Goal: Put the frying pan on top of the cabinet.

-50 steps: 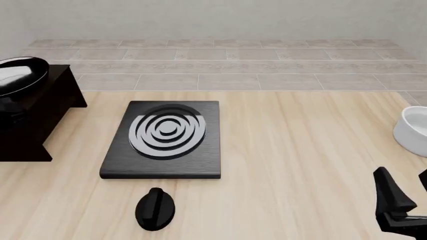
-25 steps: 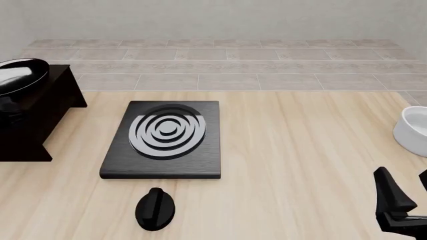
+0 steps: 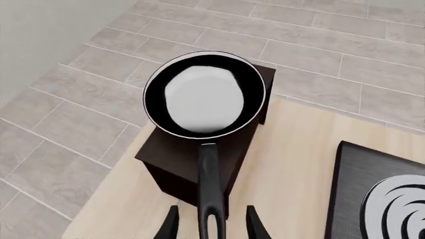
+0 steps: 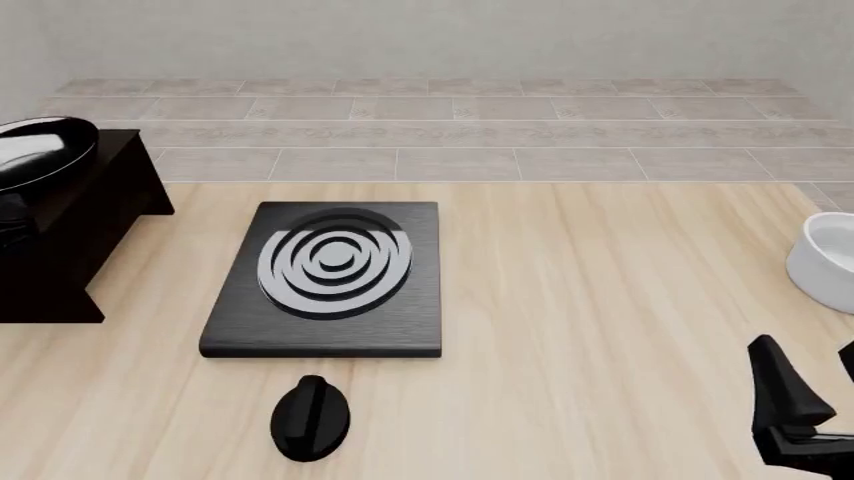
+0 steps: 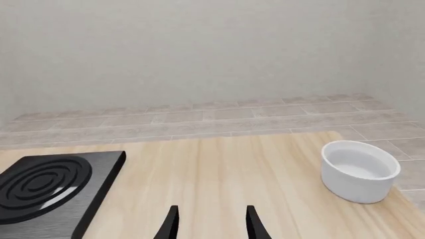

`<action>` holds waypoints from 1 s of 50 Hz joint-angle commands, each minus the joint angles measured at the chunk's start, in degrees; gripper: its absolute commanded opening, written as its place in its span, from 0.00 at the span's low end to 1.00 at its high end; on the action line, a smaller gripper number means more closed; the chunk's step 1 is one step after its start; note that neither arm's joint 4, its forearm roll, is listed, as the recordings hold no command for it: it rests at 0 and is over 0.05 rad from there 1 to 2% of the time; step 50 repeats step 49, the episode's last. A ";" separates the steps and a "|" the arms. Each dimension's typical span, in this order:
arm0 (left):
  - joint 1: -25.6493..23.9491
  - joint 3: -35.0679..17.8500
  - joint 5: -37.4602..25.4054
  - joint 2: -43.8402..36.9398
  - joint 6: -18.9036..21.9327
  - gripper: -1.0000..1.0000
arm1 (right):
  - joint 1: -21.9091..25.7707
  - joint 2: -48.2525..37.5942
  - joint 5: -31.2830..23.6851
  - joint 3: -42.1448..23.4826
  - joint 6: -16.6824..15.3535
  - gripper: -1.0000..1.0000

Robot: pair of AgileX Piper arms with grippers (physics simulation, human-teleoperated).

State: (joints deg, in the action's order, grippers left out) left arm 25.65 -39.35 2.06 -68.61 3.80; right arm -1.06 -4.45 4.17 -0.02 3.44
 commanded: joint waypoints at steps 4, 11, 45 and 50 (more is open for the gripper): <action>-0.30 1.49 -2.03 3.66 0.57 1.00 | 0.01 -0.29 0.42 -0.03 0.07 1.00; -0.30 1.78 -3.78 5.92 0.78 1.00 | 0.01 -0.14 0.31 -0.03 0.13 1.00; -1.09 7.94 -11.85 20.85 0.59 1.00 | -0.12 2.53 -1.97 0.01 0.44 1.00; -1.47 9.74 -12.88 23.30 0.29 1.00 | -0.13 2.35 -1.79 0.01 0.45 1.00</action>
